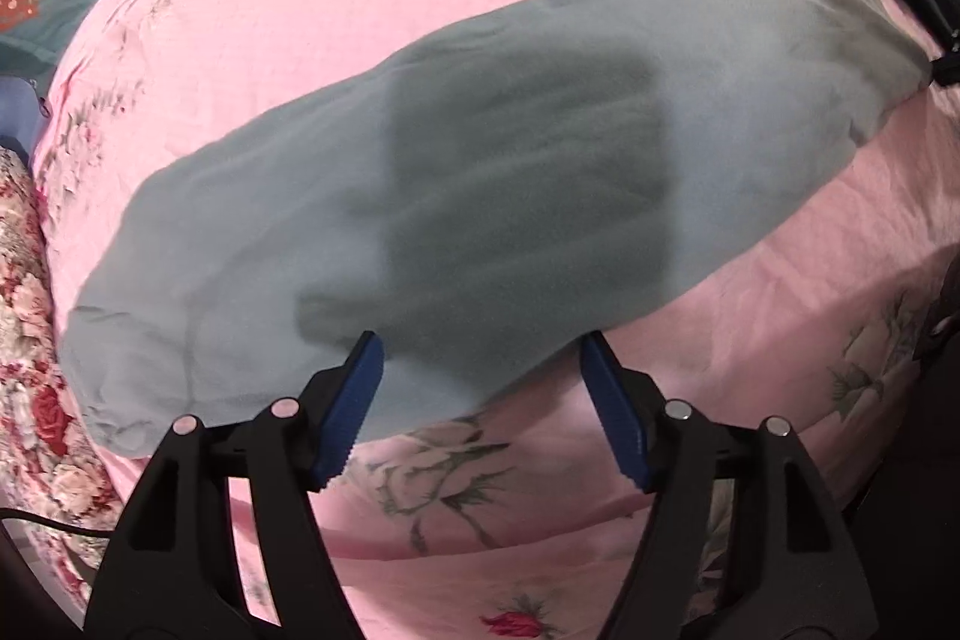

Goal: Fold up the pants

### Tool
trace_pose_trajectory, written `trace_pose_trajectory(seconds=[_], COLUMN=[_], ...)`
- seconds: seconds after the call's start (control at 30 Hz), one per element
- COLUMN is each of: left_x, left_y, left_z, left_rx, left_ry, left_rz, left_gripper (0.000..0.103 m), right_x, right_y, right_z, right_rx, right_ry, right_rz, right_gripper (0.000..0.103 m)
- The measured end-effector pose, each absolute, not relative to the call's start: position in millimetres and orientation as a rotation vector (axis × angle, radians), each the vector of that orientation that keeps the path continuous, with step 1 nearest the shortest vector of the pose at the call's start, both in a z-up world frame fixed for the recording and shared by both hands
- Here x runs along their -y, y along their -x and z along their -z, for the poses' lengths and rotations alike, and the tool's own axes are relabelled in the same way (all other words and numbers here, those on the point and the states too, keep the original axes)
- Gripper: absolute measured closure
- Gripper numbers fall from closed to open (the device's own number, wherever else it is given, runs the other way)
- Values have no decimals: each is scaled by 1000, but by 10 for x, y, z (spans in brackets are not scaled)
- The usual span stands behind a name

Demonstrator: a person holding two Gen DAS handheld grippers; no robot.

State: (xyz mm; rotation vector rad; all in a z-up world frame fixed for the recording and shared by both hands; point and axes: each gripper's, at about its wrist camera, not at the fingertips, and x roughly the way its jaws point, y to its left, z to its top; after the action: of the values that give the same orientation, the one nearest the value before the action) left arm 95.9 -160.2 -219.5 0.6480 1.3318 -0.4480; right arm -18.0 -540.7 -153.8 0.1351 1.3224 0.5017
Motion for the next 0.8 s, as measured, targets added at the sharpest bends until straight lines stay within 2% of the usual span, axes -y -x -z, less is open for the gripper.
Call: trace_pose_trajectory(seconds=[0.17,0.53,0.63,0.8], left_x=[1576,1525,1518,1523], left_y=[-946,-783,-827,-870], left_z=[2097,1944,1999,2028], left_rx=[-1321,-1315,-1328,-1327], left_ry=[-628,-593,-574,-551], left_rz=[431,368,340,321], left_gripper=[33,33,33,33], right_x=[5381,5237,5197,5302], right_y=[-142,-553,-521,-501], right_z=[1240,1689,1673,1473], right_rx=[-1134,-1177,-1174,-1102], right_ry=[-151,191,277,204], right_rz=[-398,-463,-489,-432], right_gripper=[90,87,98,100])
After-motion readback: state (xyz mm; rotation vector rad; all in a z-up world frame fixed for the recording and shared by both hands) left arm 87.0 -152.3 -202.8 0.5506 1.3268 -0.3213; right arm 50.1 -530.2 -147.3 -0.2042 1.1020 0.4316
